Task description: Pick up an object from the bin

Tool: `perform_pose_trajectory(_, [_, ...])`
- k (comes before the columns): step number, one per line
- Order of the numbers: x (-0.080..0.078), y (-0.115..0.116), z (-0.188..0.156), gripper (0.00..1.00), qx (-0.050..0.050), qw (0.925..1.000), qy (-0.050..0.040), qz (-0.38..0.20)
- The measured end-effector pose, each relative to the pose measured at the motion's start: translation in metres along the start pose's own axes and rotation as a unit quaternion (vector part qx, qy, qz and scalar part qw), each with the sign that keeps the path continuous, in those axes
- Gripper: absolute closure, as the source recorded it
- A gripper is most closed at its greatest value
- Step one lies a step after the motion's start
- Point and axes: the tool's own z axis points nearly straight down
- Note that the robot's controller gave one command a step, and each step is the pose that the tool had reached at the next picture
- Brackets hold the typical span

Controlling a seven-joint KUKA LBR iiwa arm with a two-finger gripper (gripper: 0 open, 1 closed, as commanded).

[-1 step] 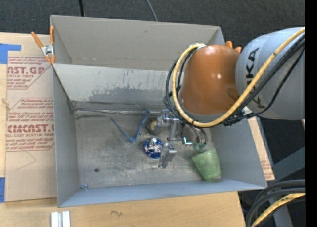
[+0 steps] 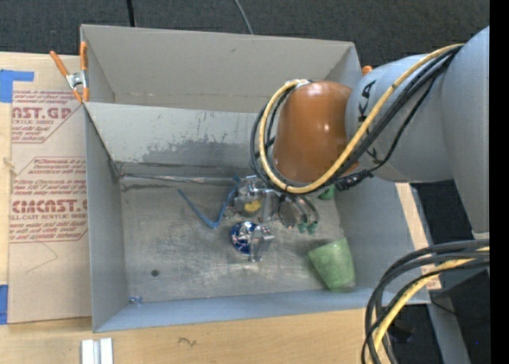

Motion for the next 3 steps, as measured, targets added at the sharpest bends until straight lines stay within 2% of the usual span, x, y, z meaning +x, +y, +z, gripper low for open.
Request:
perform_pose_trajectory(1, [-0.008,-0.022,0.044,0.00,-0.003,0.9999,-0.0104,-0.007])
perform_pose_trajectory(2, [-0.011,-0.021,0.041,1.00,-0.003,0.9999,-0.0155,-0.007])
perform_pose_trajectory(3, [-0.007,-0.006,-0.120,1.00,0.000,0.9999,-0.0070,-0.009])
